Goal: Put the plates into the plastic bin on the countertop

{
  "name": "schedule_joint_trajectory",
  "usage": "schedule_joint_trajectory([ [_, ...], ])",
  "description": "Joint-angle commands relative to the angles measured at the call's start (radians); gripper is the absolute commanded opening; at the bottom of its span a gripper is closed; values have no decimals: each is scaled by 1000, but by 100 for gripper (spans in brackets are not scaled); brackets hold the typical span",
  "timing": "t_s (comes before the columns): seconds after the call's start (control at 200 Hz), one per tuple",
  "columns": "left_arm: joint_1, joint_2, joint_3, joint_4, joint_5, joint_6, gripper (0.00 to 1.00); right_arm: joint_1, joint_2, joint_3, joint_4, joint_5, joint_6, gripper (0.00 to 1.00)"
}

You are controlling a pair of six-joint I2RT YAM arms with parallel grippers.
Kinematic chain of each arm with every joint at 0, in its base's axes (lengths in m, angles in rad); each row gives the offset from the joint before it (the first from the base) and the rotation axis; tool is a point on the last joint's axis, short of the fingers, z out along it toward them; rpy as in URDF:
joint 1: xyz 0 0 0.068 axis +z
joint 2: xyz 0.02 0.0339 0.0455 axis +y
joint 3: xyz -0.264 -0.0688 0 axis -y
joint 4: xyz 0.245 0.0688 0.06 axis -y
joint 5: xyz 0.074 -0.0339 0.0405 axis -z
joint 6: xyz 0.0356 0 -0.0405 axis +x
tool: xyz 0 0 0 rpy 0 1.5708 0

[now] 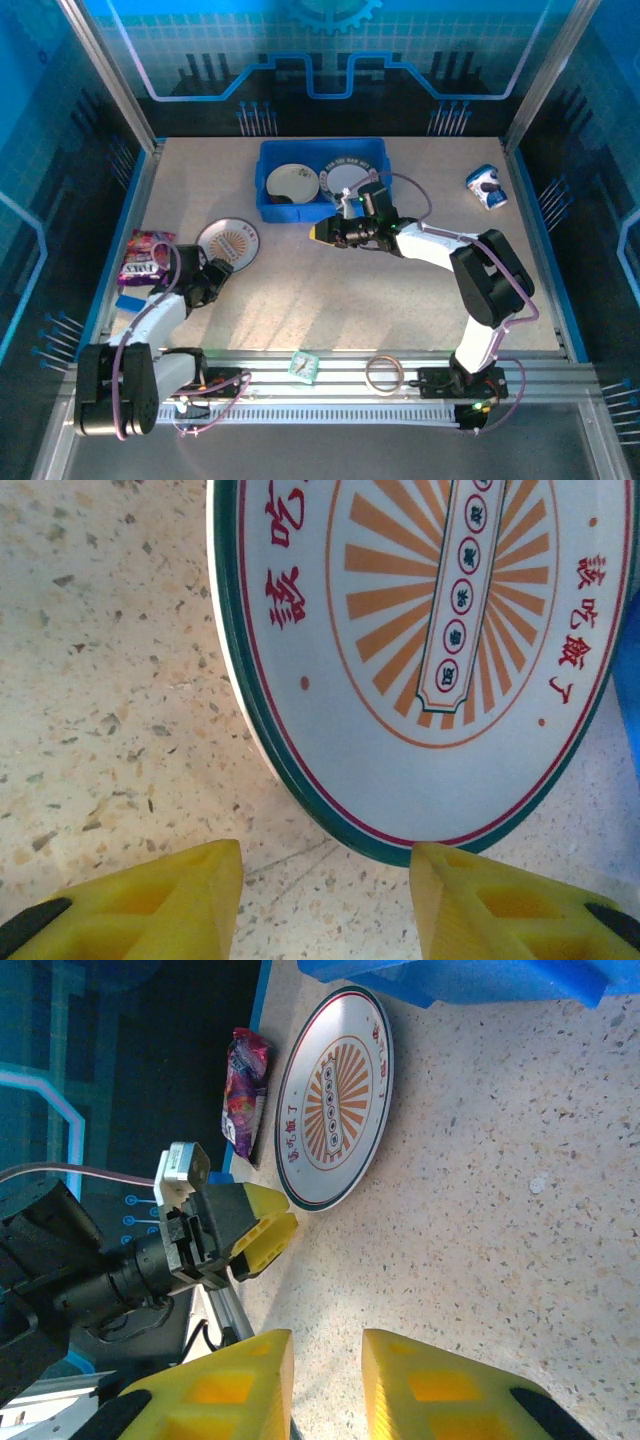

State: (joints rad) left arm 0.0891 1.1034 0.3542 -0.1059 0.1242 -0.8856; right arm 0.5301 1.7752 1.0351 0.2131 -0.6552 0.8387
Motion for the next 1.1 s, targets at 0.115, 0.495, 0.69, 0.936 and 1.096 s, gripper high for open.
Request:
schedule_joint_trajectory([
  [0.115, 11, 94, 21, 100, -14, 0, 46, -1, 7, -13, 6, 6, 0, 24],
  [0.495, 13, 190, 79, 153, -7, -4, 44, -4, 15, -17, 4, 14, 6, 22],
  [0.69, 14, 192, 101, 138, 9, 0, 44, -5, 9, -19, -2, 16, 4, 21],
  [0.936, 13, 155, 102, 95, 6, 17, 46, -3, 11, -29, 18, 20, 14, 21],
  [1.096, 13, 133, 98, 95, 8, 13, 46, -2, 12, -36, 39, 18, 27, 21],
])
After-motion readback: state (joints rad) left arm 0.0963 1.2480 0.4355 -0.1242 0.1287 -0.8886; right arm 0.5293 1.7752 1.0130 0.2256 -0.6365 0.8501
